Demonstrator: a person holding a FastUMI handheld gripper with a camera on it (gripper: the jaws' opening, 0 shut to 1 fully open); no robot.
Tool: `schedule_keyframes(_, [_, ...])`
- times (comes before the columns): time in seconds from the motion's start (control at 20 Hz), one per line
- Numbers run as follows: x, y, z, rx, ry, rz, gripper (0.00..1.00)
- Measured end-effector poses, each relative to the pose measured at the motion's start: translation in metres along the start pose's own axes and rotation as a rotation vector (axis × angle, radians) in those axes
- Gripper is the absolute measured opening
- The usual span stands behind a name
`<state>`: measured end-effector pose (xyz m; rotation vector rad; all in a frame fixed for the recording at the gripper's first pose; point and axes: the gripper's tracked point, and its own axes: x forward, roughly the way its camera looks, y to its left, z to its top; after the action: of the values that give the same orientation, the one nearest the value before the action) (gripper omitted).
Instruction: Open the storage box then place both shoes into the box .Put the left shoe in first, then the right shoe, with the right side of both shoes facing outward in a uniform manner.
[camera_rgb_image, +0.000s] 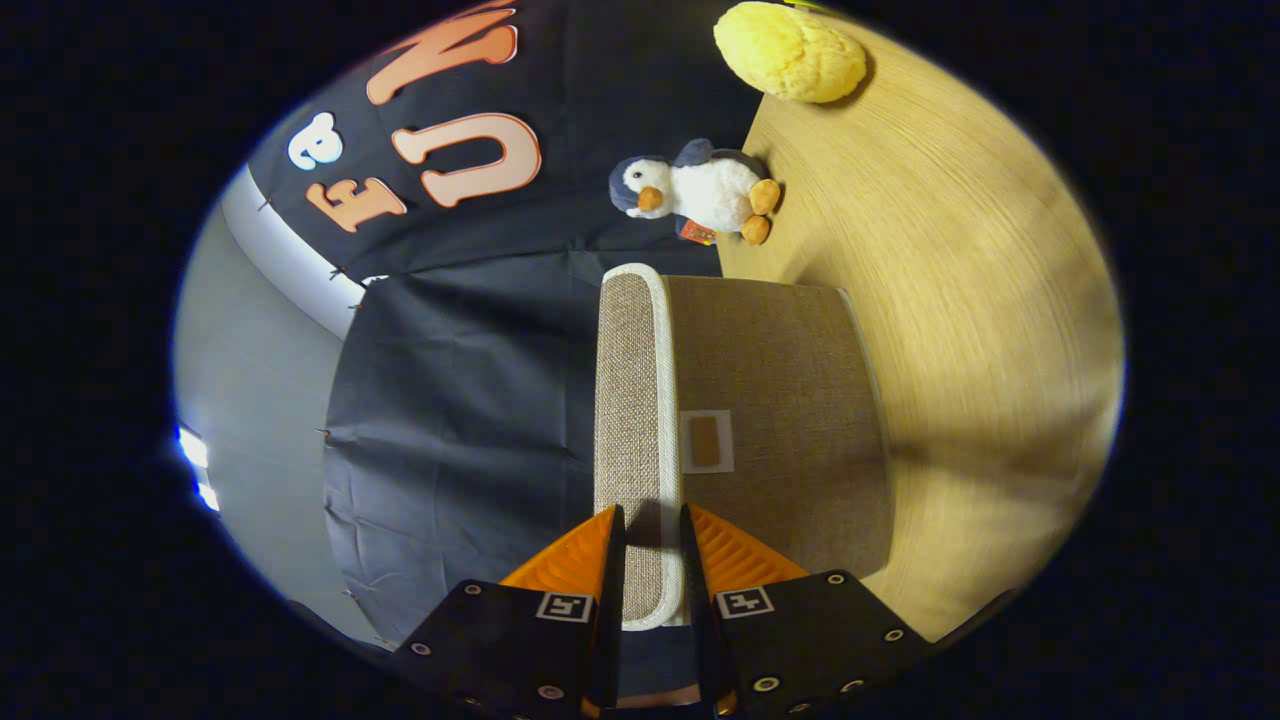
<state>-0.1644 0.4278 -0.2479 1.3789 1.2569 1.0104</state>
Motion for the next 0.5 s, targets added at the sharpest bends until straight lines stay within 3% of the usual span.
schedule_keyframes(0.25, [0.004,0.032,0.006,0.04,-0.037,0.117,0.3])
schedule_keyframes(0.45, [0.01,0.047,0.005,-0.016,-0.034,0.078,0.3])
schedule_keyframes(0.5, [0.014,0.05,0.006,-0.03,-0.043,0.056,0.25])
